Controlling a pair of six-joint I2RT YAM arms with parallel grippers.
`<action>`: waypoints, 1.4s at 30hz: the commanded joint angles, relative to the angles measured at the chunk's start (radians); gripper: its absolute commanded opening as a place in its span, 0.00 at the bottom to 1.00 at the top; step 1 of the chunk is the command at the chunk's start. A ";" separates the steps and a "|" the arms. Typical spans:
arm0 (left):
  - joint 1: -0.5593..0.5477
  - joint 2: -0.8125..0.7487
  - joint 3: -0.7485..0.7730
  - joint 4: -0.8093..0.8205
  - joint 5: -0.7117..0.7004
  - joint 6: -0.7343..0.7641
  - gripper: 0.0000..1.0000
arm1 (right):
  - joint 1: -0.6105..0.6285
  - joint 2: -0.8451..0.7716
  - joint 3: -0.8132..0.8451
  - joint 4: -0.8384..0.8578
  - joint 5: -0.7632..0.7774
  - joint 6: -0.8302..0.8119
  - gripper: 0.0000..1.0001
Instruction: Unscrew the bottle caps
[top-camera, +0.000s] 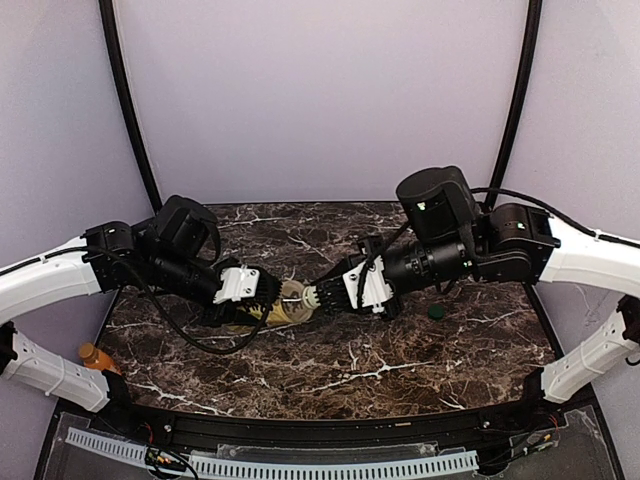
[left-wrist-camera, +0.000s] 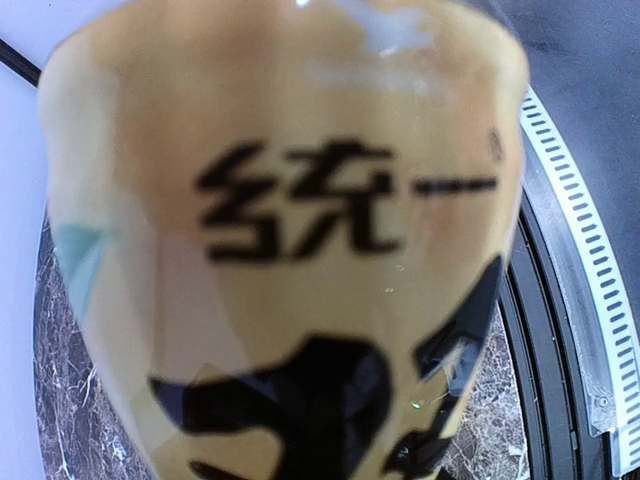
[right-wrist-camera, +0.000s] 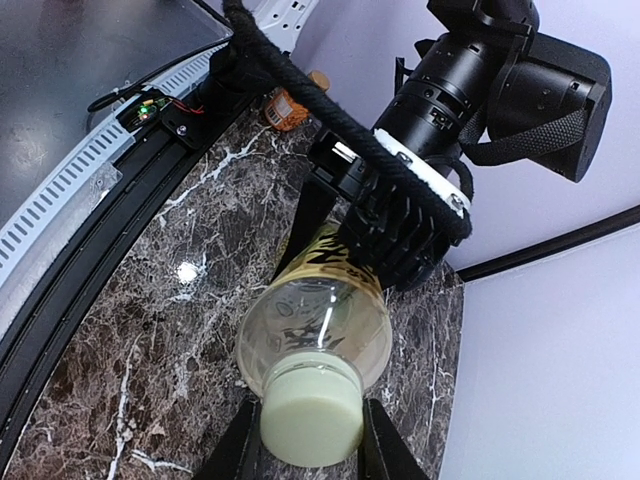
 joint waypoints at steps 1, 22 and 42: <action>0.016 -0.004 0.000 -0.133 -0.027 0.016 0.01 | 0.016 -0.042 -0.003 -0.010 0.006 -0.042 0.00; 0.018 -0.042 -0.127 0.485 -0.665 0.048 0.01 | -0.226 0.041 0.056 0.334 0.043 1.309 0.93; 0.018 -0.028 -0.137 0.534 -0.685 0.095 0.01 | -0.244 0.163 0.150 0.181 0.027 1.487 0.63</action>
